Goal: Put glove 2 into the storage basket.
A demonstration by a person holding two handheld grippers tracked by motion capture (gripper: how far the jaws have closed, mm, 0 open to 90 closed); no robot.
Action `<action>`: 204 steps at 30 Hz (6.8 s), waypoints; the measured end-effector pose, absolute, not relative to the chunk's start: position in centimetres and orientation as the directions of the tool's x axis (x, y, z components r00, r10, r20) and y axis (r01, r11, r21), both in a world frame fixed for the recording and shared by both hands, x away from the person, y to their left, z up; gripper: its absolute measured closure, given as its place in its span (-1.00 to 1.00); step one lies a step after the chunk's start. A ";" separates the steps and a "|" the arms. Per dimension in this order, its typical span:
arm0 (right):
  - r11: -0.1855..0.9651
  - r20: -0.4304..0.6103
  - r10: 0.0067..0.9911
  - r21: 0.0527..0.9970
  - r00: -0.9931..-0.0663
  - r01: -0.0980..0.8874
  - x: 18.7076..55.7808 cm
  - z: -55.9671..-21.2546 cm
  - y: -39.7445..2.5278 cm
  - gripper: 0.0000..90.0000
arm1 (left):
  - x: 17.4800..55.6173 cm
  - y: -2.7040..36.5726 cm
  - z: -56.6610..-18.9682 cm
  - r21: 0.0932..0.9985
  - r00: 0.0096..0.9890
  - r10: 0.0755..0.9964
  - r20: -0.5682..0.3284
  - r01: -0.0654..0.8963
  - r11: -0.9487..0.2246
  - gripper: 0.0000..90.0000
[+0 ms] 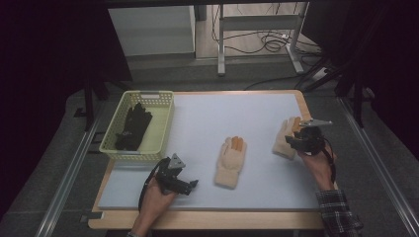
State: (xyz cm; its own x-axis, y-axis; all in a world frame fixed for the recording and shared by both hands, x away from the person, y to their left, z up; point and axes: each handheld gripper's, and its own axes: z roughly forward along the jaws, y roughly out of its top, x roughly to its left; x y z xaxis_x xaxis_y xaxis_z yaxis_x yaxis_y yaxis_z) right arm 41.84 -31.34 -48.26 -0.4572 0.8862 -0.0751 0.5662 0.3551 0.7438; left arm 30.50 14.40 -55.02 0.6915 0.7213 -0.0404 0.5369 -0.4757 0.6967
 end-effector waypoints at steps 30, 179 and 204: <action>0.277 -0.008 0.912 0.748 -0.411 0.602 42.8 -50.5 -32.7 0.31 | 30.5 14.4 -55.0 0.697 0.692 0.721 -0.040 0.537 -0.476 -0.97; 0.532 0.047 0.576 0.736 -0.816 0.418 33.0 -53.3 -16.0 0.89 | 30.5 14.4 -55.0 0.697 0.691 0.722 -0.039 0.536 -0.476 -0.97; 0.537 0.006 0.587 0.746 -0.810 0.394 35.6 -53.7 -10.9 0.88 | 30.5 14.4 -55.0 0.697 0.691 0.722 -0.039 0.537 -0.476 -0.97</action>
State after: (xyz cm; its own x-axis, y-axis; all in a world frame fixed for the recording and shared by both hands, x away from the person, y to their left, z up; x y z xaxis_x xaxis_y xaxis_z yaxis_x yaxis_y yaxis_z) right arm 35.64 -10.91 -53.68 -0.8097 0.5868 0.0056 0.3943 0.5369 0.7458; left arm 30.48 14.39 -55.03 0.6909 0.7219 -0.0394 0.5368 -0.4757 0.6968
